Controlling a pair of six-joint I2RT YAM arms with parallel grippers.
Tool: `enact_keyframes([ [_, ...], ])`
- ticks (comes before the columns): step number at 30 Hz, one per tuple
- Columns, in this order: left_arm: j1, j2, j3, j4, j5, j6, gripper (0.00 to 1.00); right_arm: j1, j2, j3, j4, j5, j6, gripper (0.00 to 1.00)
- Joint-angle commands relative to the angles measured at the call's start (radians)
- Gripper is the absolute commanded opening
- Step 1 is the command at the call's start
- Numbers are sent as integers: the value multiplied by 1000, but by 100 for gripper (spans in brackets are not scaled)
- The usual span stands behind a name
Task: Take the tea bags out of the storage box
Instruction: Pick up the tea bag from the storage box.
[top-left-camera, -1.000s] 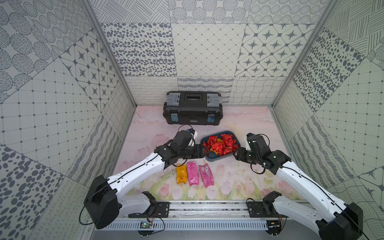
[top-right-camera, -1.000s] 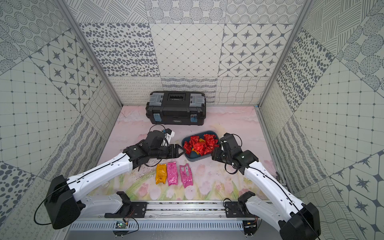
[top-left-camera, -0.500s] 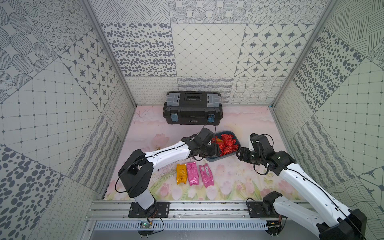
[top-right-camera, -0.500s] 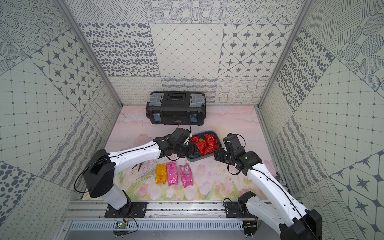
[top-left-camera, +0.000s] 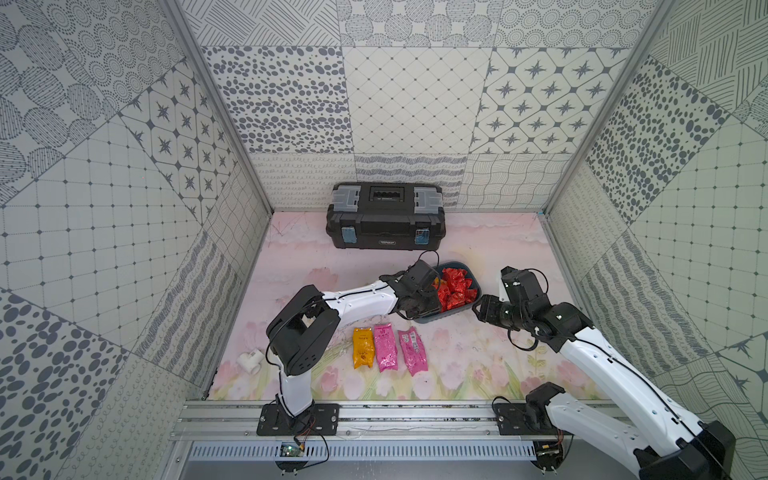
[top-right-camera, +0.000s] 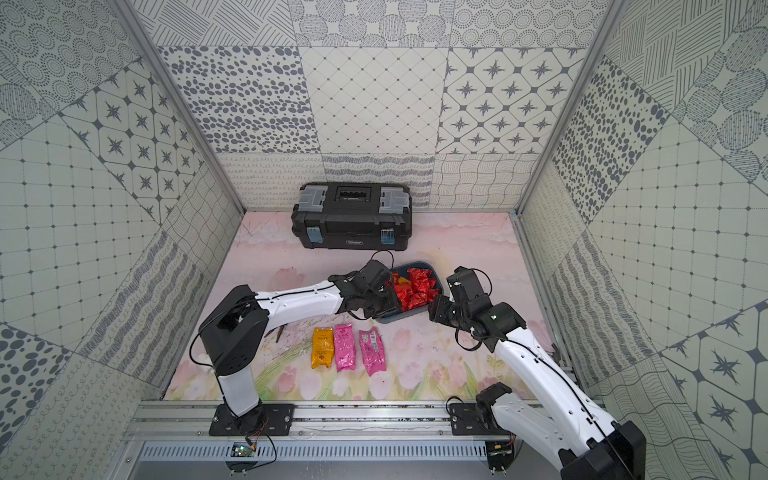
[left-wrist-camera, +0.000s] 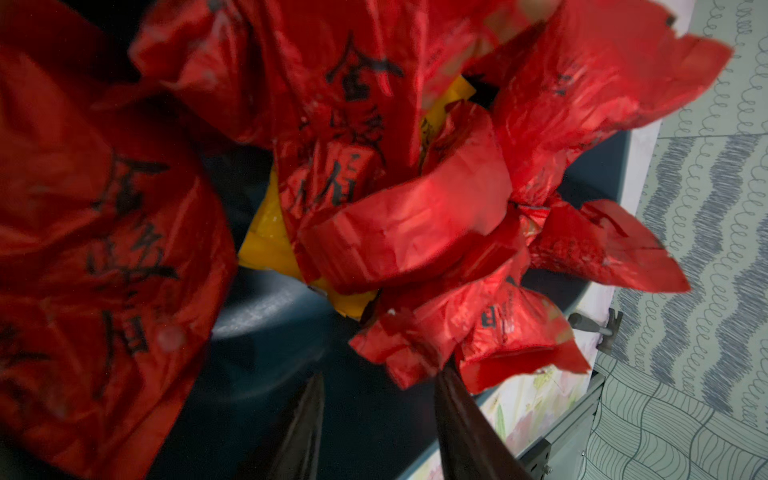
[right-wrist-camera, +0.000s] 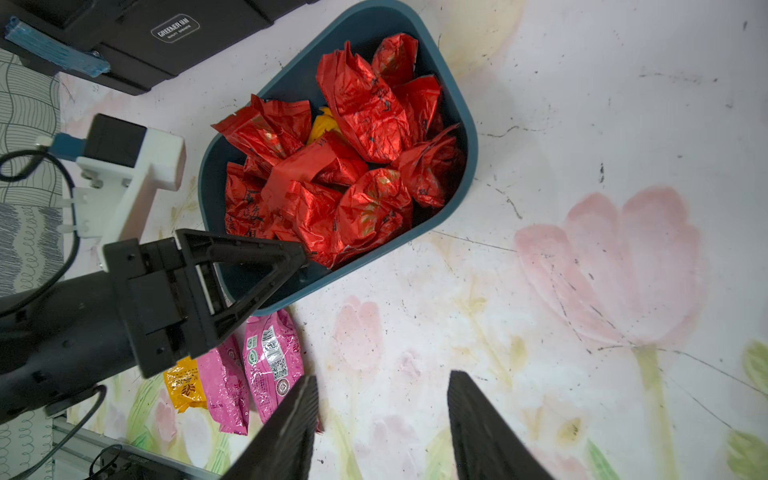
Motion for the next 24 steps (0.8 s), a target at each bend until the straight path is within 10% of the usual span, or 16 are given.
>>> enact_keyframes([
  [1,-6,43,32,66,-39,-86,37,-5,-23,-2,6,-5,4,55],
  [24,-7,-44,-20,100,-116,-2,0,-10,-42,12,-12,-41,-25,55],
])
